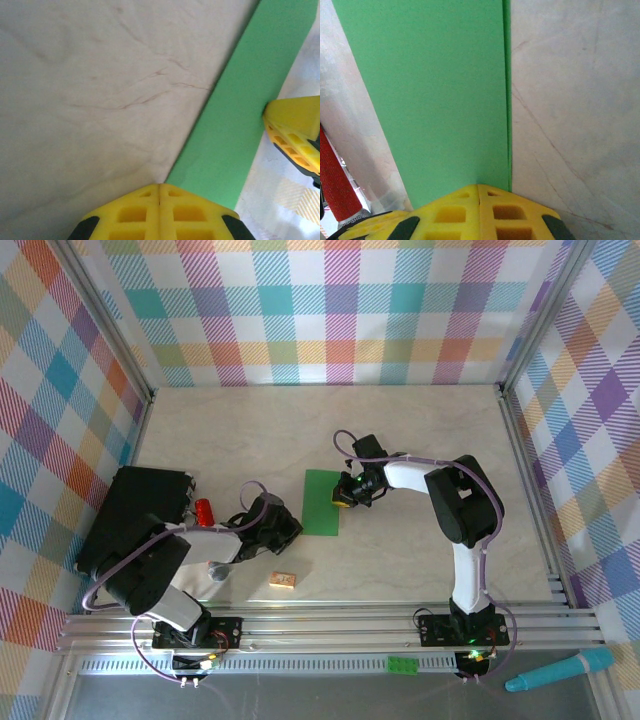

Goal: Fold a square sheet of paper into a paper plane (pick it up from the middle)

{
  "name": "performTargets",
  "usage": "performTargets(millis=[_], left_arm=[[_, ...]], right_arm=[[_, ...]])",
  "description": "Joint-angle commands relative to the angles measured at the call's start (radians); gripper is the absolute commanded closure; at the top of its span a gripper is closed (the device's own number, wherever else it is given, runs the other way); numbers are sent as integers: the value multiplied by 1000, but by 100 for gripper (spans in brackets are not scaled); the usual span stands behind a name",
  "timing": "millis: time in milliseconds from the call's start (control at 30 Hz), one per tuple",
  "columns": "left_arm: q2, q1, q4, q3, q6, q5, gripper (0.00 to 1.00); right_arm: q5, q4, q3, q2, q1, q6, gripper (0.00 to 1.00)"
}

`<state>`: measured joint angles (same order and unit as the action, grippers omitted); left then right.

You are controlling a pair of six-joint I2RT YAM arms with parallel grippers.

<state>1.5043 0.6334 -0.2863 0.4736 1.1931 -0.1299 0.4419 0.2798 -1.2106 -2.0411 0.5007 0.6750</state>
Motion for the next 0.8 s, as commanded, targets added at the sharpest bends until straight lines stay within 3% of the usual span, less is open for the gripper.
performTargets(millis=[0,100,233,433,633,767], left_arm=[[-32,2,193,-32,4,48,100],[-71,0,242,23,-54,26,100],[-108,-8,363,146,-173,32,100],[-33,-37,303,233,-230,-49,97],[130,-63,247,342,-262,-155,95],[200,-83,206,390,-268,-161,93]], right_arm=[[-370,172,69,-144,-51,-20,100],[-326,148,64,-118,-50,-46,100],[-154,86,47,-63,-50,-136,100],[32,59,22,0,-35,-270,100],[104,26,51,80,-31,-270,97],[66,5,52,185,-31,-198,87]])
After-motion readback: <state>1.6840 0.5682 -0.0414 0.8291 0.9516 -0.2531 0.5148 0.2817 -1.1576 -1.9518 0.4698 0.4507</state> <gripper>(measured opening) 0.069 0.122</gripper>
